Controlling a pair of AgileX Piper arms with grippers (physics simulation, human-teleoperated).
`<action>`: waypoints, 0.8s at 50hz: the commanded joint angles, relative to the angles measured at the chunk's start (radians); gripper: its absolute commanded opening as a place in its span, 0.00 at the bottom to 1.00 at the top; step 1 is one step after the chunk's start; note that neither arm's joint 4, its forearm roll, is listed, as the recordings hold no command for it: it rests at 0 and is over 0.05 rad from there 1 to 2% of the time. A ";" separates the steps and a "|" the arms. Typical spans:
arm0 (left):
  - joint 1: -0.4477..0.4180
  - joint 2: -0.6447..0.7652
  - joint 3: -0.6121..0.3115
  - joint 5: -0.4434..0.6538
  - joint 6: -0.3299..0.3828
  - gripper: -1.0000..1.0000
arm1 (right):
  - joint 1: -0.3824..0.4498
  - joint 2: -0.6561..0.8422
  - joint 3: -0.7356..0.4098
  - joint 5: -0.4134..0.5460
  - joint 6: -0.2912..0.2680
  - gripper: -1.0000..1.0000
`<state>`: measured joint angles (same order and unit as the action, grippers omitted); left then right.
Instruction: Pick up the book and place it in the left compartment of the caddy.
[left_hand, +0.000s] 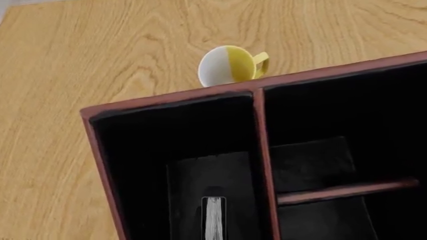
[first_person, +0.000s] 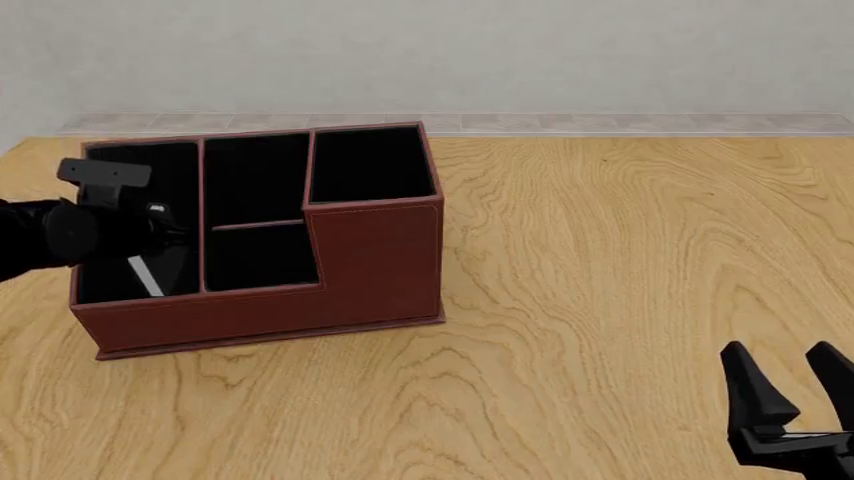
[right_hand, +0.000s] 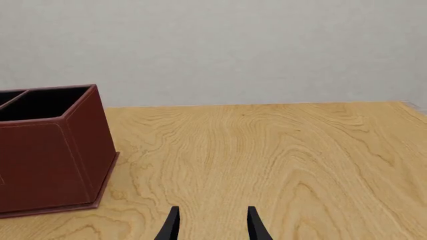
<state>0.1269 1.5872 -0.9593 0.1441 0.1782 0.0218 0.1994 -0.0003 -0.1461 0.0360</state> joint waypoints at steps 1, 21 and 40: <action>0.008 0.014 -0.008 -0.017 0.009 0.00 | -0.001 -0.003 0.000 0.002 0.000 1.00; 0.015 0.052 -0.006 -0.041 0.008 0.00 | -0.002 0.000 0.000 -0.001 0.000 1.00; 0.009 0.068 0.000 -0.045 0.001 0.00 | -0.004 0.007 0.000 -0.007 0.002 1.00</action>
<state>0.1379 1.6514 -0.9532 0.1032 0.1705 0.0185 0.2040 -0.0003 -0.1513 0.0367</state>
